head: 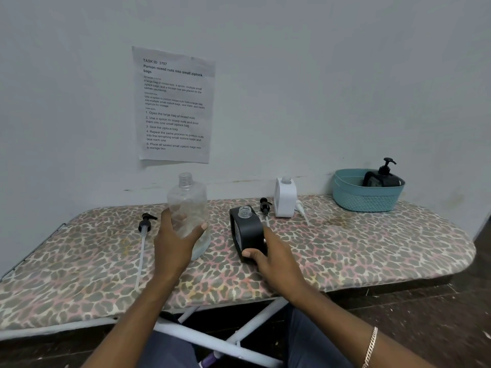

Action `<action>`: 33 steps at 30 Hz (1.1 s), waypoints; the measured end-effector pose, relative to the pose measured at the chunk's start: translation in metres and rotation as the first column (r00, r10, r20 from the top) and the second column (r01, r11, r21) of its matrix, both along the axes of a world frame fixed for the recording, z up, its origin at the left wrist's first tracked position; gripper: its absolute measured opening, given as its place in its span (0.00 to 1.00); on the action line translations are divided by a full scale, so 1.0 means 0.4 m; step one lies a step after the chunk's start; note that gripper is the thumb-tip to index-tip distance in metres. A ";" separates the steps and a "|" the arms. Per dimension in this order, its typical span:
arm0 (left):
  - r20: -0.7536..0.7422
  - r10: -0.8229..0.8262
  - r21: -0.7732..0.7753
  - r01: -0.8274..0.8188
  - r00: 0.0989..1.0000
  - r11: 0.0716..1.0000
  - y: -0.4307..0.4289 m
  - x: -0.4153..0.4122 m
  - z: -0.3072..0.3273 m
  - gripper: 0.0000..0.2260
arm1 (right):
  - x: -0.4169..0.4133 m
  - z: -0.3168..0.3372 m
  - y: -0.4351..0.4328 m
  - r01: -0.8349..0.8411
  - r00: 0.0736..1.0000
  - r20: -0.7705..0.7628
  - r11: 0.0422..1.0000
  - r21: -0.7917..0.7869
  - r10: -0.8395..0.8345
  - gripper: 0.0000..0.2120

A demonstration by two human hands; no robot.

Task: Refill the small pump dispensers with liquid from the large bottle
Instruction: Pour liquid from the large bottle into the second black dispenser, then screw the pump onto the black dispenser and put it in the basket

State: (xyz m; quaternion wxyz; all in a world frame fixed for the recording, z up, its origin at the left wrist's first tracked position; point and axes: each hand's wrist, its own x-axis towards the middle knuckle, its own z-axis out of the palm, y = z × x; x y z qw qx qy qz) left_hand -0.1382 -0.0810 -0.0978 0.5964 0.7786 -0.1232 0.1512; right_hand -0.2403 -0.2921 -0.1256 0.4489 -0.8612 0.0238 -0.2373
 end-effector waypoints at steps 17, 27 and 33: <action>0.603 0.229 0.058 -0.328 0.764 0.943 -0.055 -0.108 0.079 0.38 | 0.021 -0.011 0.011 0.105 0.994 -0.006 0.994 -0.014 -0.106 0.19; 0.302 -0.092 0.306 -0.005 0.949 0.952 -0.116 -0.141 0.011 0.30 | 0.014 -0.015 0.025 0.141 0.990 0.011 0.981 -0.135 -0.140 0.14; 0.090 -0.163 0.350 0.122 0.983 0.929 -0.131 -0.115 -0.041 0.31 | 0.010 -0.018 0.034 0.094 0.995 0.041 0.978 -0.188 -0.088 0.08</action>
